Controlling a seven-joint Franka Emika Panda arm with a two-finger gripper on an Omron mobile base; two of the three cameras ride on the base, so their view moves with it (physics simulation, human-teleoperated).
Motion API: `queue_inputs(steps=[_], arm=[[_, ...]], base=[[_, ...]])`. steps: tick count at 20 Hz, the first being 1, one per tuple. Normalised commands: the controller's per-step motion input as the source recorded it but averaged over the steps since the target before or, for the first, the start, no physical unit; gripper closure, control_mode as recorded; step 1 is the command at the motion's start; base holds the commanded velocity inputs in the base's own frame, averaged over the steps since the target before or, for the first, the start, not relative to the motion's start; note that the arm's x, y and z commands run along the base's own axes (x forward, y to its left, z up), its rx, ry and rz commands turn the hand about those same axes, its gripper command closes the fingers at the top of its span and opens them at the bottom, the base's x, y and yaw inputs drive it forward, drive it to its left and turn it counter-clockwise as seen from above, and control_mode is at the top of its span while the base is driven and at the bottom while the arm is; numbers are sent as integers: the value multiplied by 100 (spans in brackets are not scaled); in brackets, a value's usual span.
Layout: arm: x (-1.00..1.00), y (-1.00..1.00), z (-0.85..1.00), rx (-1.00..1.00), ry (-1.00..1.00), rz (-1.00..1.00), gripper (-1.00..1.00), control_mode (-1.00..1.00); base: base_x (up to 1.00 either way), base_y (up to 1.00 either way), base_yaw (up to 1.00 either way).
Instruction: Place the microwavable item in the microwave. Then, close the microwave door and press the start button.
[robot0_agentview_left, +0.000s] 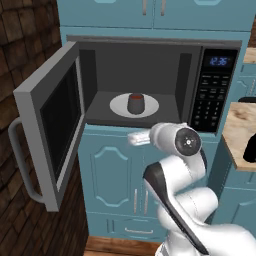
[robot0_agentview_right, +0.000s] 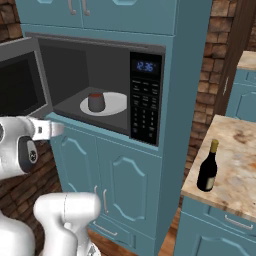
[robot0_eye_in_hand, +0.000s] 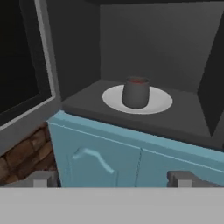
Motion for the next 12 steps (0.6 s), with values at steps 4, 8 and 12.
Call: queue_inputs(steps=[4,8,12], arm=[[-100,29,0,-35,-32,28,-100,-100],[-100,25,-3,-33,-38,25,-100,-100],[-100,30,0,-35,-35,23,-100,-100]], base=[[0,0,0],[0,0,0],[0,0,0]])
